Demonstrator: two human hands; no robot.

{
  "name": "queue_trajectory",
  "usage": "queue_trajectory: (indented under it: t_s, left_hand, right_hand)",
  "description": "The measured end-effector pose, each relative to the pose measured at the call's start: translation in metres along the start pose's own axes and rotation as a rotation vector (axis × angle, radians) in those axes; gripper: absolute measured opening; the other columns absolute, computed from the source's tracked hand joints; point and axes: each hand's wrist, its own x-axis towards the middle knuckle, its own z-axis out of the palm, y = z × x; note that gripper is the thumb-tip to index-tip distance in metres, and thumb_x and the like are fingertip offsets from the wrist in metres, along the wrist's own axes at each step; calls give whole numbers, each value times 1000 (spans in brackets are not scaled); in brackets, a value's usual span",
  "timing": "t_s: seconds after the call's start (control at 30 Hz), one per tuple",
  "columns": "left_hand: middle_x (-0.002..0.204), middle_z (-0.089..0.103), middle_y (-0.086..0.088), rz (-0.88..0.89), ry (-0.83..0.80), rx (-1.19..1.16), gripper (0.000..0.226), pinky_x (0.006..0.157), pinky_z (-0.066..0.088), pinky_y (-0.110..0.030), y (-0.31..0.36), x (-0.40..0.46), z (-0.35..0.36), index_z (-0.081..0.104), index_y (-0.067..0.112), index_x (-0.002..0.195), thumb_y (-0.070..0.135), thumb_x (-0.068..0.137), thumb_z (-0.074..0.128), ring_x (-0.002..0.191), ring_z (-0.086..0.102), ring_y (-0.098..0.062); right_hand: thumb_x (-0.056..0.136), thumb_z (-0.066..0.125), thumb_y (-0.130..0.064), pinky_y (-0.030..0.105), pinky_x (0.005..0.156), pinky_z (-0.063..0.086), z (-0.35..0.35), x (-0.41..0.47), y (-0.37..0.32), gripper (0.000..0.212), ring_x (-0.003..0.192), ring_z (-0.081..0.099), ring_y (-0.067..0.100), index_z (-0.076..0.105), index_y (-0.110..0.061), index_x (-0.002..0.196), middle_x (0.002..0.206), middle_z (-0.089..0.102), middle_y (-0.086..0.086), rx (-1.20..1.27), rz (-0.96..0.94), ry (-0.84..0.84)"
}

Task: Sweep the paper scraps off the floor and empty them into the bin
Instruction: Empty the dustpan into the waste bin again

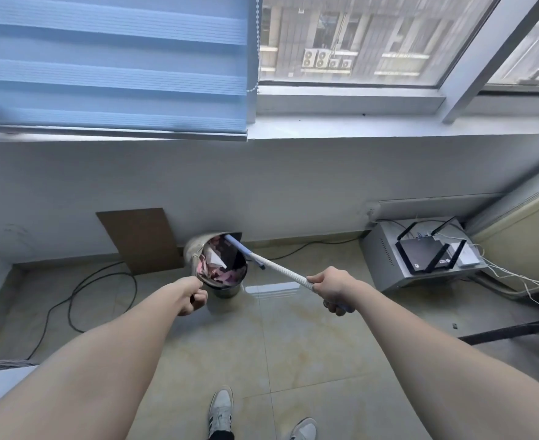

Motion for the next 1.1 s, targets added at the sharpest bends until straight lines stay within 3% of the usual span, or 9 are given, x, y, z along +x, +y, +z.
queue_trajectory:
  t_s: [0.2,0.4,0.57,0.87,1.1]
  left_hand:
    - [34,16,5,33,19,20,27,26,12,-6,-3,1,-4,37,16,79,9,102,24,20,14,-6]
    - [35,16,7,91,68,33,25,28,13,-5,-5,4,-9,41,12,82,5,100,26,22,15,-5]
    - [36,18,7,93,85,47,24,30,13,-5,-4,10,-17,41,12,83,3,99,25,23,15,-5]
    - [35,17,8,99,88,120,28,31,13,-5,0,3,-12,39,13,78,3,99,24,23,13,-5]
    - [36,17,7,88,60,105,31,32,12,-7,-2,2,-5,37,16,74,2,99,25,23,15,-5]
  right_hand:
    - [96,39,-13,18,38,30,15,1,-6,49,44,36,19,57,-31,138,69,47,7,-67,-41,6]
    - [100,42,-25,23,40,38,40,1,-17,41,44,42,21,55,-30,139,85,44,4,-227,-110,27]
    - [99,41,-20,25,40,43,41,3,-21,43,45,47,21,56,-31,138,100,52,8,-374,-99,82]
    - [97,41,-18,25,41,46,24,-10,-24,43,48,50,21,61,-33,131,101,55,7,-464,-70,142]
    - [96,40,-23,24,44,45,28,-13,-28,44,45,49,20,58,-35,134,84,53,2,-381,-109,137]
